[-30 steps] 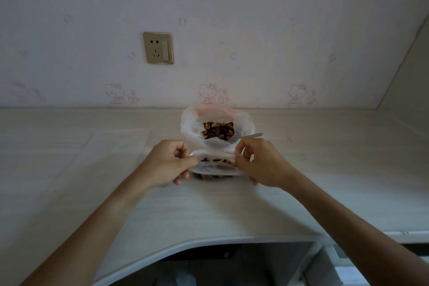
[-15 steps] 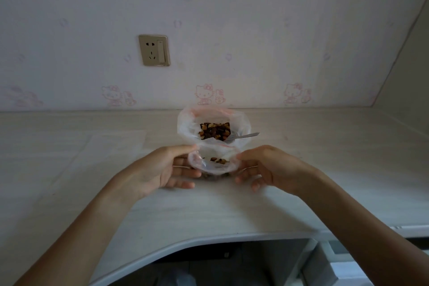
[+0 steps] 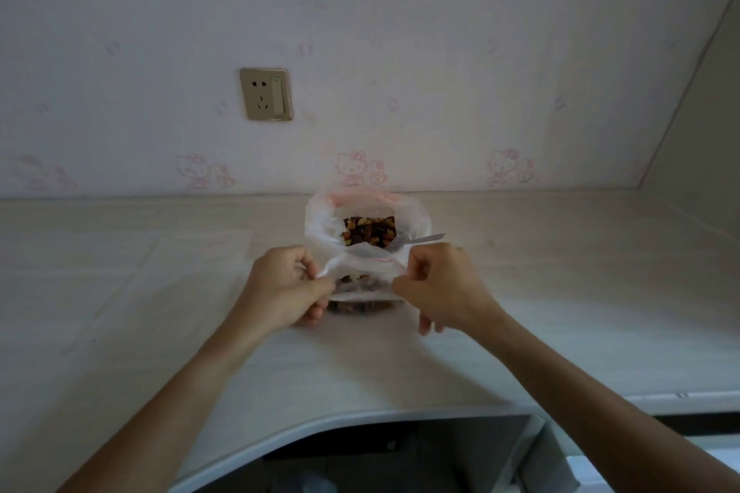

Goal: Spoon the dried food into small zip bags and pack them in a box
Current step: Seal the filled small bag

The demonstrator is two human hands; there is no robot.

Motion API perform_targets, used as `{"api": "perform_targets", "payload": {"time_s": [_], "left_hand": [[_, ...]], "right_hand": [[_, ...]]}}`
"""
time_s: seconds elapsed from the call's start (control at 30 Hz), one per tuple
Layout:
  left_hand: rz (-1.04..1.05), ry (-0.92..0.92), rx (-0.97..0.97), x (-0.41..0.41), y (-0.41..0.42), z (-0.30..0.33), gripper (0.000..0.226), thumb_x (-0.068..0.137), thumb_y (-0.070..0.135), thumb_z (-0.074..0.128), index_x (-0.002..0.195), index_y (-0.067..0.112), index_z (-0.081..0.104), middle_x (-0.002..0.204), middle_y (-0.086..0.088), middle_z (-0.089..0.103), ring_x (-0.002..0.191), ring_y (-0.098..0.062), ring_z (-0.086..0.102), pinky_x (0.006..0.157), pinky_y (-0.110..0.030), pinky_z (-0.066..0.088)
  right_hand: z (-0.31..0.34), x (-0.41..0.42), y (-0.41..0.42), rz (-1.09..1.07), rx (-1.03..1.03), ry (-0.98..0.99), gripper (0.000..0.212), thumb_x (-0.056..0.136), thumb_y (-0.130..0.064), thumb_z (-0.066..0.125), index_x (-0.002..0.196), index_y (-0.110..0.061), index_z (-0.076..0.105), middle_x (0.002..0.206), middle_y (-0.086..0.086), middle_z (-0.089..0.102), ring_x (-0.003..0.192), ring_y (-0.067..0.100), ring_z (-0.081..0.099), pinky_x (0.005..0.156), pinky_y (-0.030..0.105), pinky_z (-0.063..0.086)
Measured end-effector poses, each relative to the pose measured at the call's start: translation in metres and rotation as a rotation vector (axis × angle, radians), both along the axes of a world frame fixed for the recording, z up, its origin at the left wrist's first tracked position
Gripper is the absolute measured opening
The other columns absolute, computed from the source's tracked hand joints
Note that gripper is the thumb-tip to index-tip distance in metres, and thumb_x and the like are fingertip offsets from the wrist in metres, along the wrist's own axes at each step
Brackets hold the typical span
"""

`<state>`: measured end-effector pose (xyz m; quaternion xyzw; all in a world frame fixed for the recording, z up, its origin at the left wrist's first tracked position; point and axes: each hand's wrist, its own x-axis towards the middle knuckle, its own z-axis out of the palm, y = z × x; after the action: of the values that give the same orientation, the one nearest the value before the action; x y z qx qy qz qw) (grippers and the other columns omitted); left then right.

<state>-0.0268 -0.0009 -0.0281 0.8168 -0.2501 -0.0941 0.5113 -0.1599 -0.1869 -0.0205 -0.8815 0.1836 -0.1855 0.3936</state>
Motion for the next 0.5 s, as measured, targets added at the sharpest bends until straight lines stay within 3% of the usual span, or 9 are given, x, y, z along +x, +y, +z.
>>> {"api": "perform_targets", "payload": {"time_s": [0.07,0.1,0.17,0.2,0.27,0.33,0.5], "left_hand": [[0.032,-0.477,0.119,-0.004,-0.003,-0.010,0.033,0.077,0.004,0.072,0.065,0.022,0.048,0.045,0.006,0.057,0.039,-0.010,0.051,0.041,-0.018,0.037],[0.041,-0.661,0.181,-0.005,-0.003,-0.014,0.036,0.074,0.006,0.071,0.063,0.025,0.043,0.044,0.005,0.049,0.039,-0.011,0.045,0.041,-0.021,0.031],[0.046,-0.732,0.227,-0.003,-0.001,-0.017,0.034,0.076,0.013,0.070,0.064,0.025,0.041,0.047,0.005,0.046,0.043,-0.012,0.045,0.042,-0.025,0.029],[0.047,-0.625,0.201,-0.001,0.000,-0.016,0.030,0.080,0.016,0.071,0.066,0.025,0.046,0.050,0.004,0.052,0.044,-0.012,0.050,0.042,-0.025,0.035],[0.017,-0.186,0.084,0.003,0.002,-0.008,0.020,0.088,0.023,0.075,0.074,0.018,0.061,0.060,0.000,0.065,0.047,-0.010,0.060,0.047,-0.027,0.052],[-0.051,0.233,-0.017,0.003,0.004,0.001,0.025,0.092,0.034,0.077,0.085,0.010,0.072,0.069,-0.005,0.069,0.055,-0.014,0.066,0.054,-0.035,0.060],[-0.137,0.677,-0.265,0.004,0.007,0.011,0.032,0.090,0.036,0.075,0.103,0.007,0.078,0.085,-0.004,0.072,0.066,-0.014,0.071,0.053,-0.032,0.059]], "right_hand": [[-0.005,0.002,0.005,-0.035,-0.359,-0.028,0.039,0.077,-0.011,0.063,0.054,-0.018,0.033,0.044,-0.003,0.037,0.040,0.017,0.044,0.041,0.025,0.023],[-0.006,0.002,0.007,-0.031,-0.418,-0.018,0.040,0.076,-0.012,0.062,0.054,-0.019,0.030,0.046,-0.004,0.033,0.042,0.016,0.035,0.043,0.025,0.020],[-0.007,0.003,0.004,-0.041,-0.332,0.038,0.037,0.080,-0.013,0.062,0.054,-0.017,0.036,0.046,-0.003,0.040,0.040,0.015,0.039,0.041,0.024,0.026],[-0.006,0.003,-0.001,-0.045,-0.179,0.069,0.033,0.084,-0.013,0.062,0.057,-0.014,0.044,0.048,0.000,0.049,0.038,0.016,0.049,0.038,0.022,0.033],[0.001,-0.002,-0.010,-0.020,0.220,0.121,0.022,0.093,-0.017,0.066,0.075,-0.005,0.060,0.059,0.007,0.065,0.047,0.022,0.065,0.041,0.024,0.045],[0.004,-0.007,-0.017,0.051,0.521,0.144,0.025,0.096,-0.027,0.070,0.094,-0.002,0.067,0.075,0.010,0.072,0.060,0.028,0.070,0.046,0.030,0.050],[0.004,-0.008,-0.025,0.177,0.882,0.103,0.026,0.102,-0.028,0.059,0.103,-0.005,0.072,0.092,0.014,0.073,0.072,0.023,0.070,0.048,0.030,0.049]]}}
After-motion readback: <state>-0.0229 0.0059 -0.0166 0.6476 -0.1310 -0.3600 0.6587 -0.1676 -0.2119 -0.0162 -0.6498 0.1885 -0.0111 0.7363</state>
